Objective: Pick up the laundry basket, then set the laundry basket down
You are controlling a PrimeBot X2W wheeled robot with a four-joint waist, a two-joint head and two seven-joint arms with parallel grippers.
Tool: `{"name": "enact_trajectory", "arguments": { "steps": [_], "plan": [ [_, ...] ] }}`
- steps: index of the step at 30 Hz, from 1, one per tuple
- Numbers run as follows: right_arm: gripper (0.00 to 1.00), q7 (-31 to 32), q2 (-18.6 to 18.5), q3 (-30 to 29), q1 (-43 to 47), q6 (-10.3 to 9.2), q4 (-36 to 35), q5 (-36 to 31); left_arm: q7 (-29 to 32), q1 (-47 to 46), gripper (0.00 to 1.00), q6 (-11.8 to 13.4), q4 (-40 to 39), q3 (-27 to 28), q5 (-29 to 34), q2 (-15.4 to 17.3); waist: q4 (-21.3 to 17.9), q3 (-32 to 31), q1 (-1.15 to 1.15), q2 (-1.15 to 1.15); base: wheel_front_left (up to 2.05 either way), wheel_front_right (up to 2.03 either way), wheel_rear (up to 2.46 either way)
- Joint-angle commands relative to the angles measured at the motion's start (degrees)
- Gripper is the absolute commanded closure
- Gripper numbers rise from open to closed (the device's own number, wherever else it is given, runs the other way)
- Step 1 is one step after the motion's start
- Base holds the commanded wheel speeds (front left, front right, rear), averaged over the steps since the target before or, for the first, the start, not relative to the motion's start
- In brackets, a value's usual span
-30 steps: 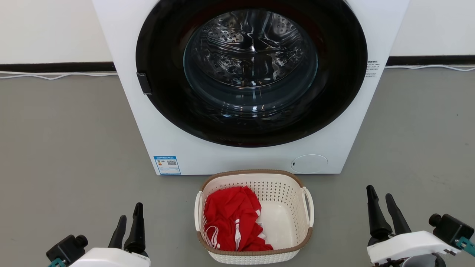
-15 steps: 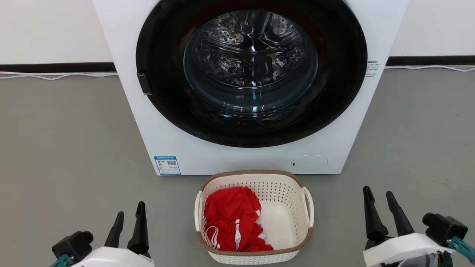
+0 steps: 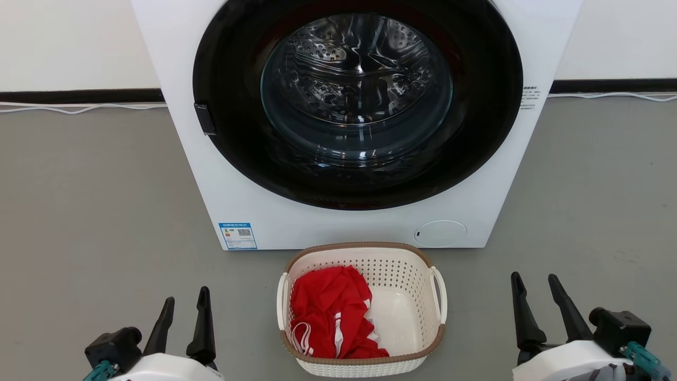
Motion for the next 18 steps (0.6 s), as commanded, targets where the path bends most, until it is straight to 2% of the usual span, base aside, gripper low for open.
{"name": "enact_trajectory", "arguments": {
  "steps": [1,18],
  "plan": [
    [0.00,-1.22,-0.65,1.26,-1.04,0.33,-1.26,-1.94,-0.71,-0.67,0.00,0.73,-1.79,1.08,1.92,0.67,0.00,-0.01,0.00,0.00,0.00,0.00,0.00],
    [0.00,-4.09,-0.72,0.86,-0.83,0.39,-0.30,-13.96,-3.57,-0.20,0.00,1.60,-2.21,0.37,13.04,0.80,-0.01,-0.15,0.00,0.00,0.00,0.00,0.00]
  ]
}}
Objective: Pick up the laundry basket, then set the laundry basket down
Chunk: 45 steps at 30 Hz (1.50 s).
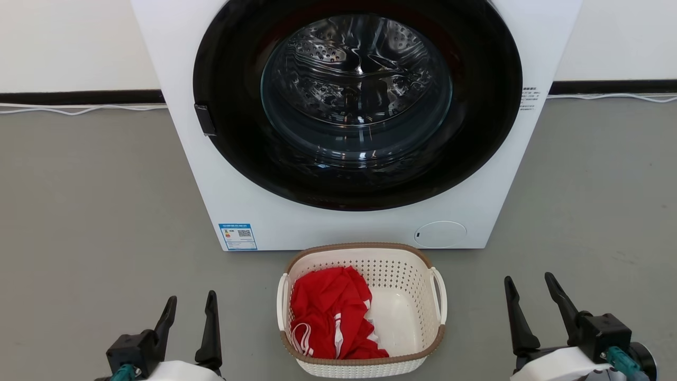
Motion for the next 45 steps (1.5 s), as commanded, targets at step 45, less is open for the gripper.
{"name": "enact_trajectory", "arguments": {
  "steps": [45],
  "plan": [
    [0.00,-2.37,-0.71,-1.17,-11.86,0.41,4.88,-6.02,-2.25,-12.56,0.00,0.66,3.60,-3.45,4.11,0.66,1.57,15.13,0.00,0.00,0.00,0.00,0.00]
  ]
}}
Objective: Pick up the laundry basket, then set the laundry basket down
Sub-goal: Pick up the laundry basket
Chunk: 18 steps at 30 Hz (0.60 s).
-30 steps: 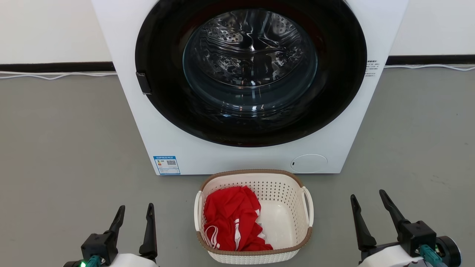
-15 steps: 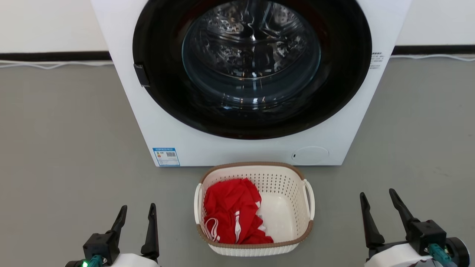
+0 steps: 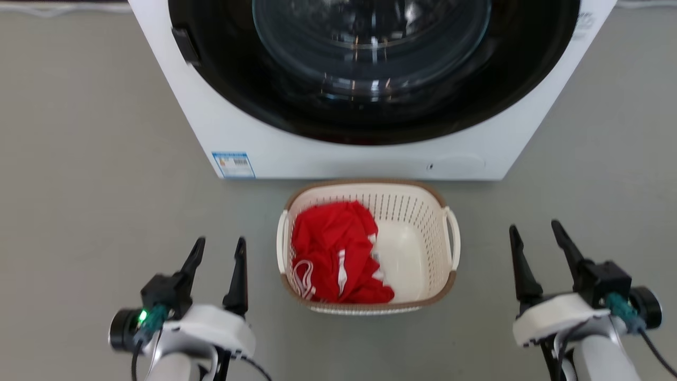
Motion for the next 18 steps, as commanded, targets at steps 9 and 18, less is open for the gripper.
{"name": "enact_trajectory", "arguments": {
  "steps": [9,18],
  "plan": [
    [0.00,-0.78,-0.52,-1.11,-11.10,0.34,5.39,-2.75,-0.61,-12.54,0.00,0.29,5.63,-2.20,-1.71,0.59,1.46,12.31,0.00,0.00,0.00,0.00,0.00],
    [0.00,-0.78,-0.52,-3.25,-18.49,0.34,12.16,-5.07,-0.61,-21.01,0.00,0.01,13.38,-6.20,-2.04,0.59,2.20,19.23,0.00,0.00,0.00,0.00,0.00]
  ]
}}
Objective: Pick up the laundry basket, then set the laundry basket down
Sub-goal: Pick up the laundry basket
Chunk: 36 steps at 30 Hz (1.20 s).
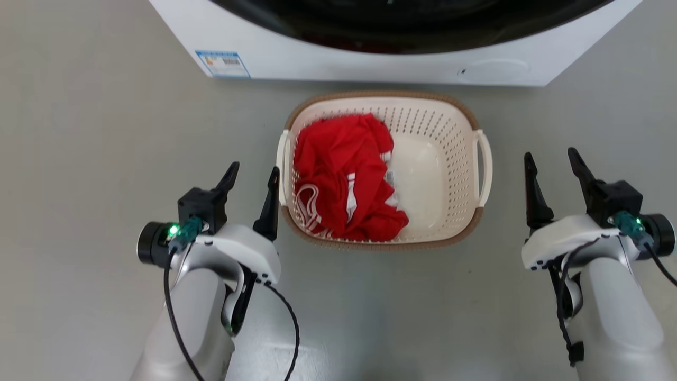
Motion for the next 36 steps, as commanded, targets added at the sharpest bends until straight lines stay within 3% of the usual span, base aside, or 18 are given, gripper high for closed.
{"name": "enact_trajectory", "arguments": {
  "steps": [1,14,36],
  "plan": [
    [0.00,-0.77,0.13,0.84,-1.73,0.34,0.49,-1.14,-0.54,-2.55,0.00,0.05,0.47,0.87,-0.62,0.91,0.43,2.67,0.00,0.00,0.00,0.00,0.00],
    [0.00,-0.77,0.13,-0.32,-9.49,0.34,9.12,-3.16,-0.54,-12.42,0.00,0.44,12.14,-3.30,-4.42,0.91,-0.76,9.78,0.00,0.00,0.00,0.00,0.00],
    [0.00,-0.77,0.13,-0.66,-16.24,0.34,13.20,-4.26,-0.54,-24.57,0.00,1.51,21.98,-4.83,-4.24,0.91,-0.53,19.31,0.00,0.00,0.00,0.00,0.00]
  ]
}}
